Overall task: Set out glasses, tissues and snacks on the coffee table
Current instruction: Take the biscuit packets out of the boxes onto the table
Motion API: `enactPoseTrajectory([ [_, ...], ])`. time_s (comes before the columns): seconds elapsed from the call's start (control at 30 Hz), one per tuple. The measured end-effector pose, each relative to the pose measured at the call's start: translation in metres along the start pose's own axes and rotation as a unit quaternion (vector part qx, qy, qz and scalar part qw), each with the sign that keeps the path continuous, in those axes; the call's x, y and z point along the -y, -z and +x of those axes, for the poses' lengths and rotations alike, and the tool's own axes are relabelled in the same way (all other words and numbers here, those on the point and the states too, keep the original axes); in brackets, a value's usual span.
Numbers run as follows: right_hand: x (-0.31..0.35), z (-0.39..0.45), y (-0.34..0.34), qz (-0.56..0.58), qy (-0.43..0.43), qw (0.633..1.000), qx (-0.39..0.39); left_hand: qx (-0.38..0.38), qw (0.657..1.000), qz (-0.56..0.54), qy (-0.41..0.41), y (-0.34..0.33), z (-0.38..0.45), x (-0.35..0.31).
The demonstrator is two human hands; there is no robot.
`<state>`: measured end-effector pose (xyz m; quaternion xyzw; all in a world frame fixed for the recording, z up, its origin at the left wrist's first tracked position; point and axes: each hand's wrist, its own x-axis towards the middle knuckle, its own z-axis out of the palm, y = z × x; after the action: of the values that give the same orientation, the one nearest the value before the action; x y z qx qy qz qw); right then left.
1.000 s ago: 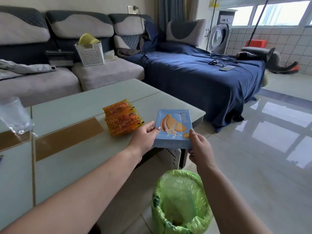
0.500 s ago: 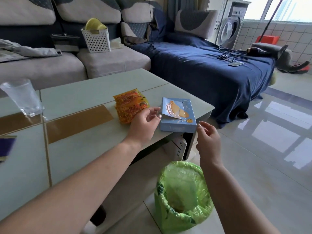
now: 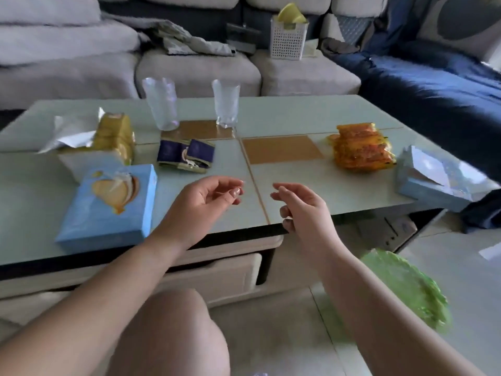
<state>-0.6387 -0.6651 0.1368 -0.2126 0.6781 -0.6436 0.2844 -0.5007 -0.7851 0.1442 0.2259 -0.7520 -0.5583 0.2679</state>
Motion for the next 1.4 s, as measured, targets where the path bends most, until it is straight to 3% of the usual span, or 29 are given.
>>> enactPoseTrajectory([
  [0.23,-0.005,-0.005,-0.114,-0.075,-0.013,0.993,0.092,-0.127,0.990,0.050,-0.021,0.101,-0.035,0.017],
  [0.37,-0.011,0.000,-0.153,-0.229,0.046,0.965,0.117,-0.254,0.923,0.283,-0.063,0.153,-0.050,0.039],
  [0.43,-0.017,0.005,-0.168,-0.299,0.054,0.943,0.134,-0.249,0.913,0.324,0.005,0.168,-0.052,0.052],
  [0.53,-0.023,0.012,-0.185,-0.358,0.072,0.917,0.157,-0.150,0.925,0.301,0.177,0.179,-0.049,0.073],
  [0.6,-0.026,0.015,-0.193,-0.385,0.085,0.903,0.168,-0.122,0.932,0.274,0.203,0.178,-0.048,0.079],
  [0.67,-0.026,0.013,-0.195,-0.382,0.086,0.903,0.178,-0.145,0.939,0.243,0.194,0.172,-0.048,0.080],
  [0.77,-0.023,0.004,-0.189,-0.286,0.059,0.938,0.189,-0.190,0.945,0.221,0.147,0.156,-0.050,0.073],
  [0.93,-0.023,-0.016,-0.153,-0.008,-0.039,0.989,0.145,-0.225,0.967,0.107,0.052,0.122,-0.052,0.052],
  [1.03,-0.026,-0.016,-0.112,0.110,-0.085,0.984,0.111,-0.181,0.982,0.045,0.030,0.099,-0.045,0.039],
  [1.17,-0.021,-0.019,-0.052,0.169,-0.120,0.969,0.132,-0.088,0.995,-0.042,0.038,0.059,-0.023,0.023],
  [1.4,-0.020,-0.015,0.033,0.292,-0.090,0.952,0.024,-0.093,0.993,-0.063,0.043,-0.037,0.029,0.004],
])
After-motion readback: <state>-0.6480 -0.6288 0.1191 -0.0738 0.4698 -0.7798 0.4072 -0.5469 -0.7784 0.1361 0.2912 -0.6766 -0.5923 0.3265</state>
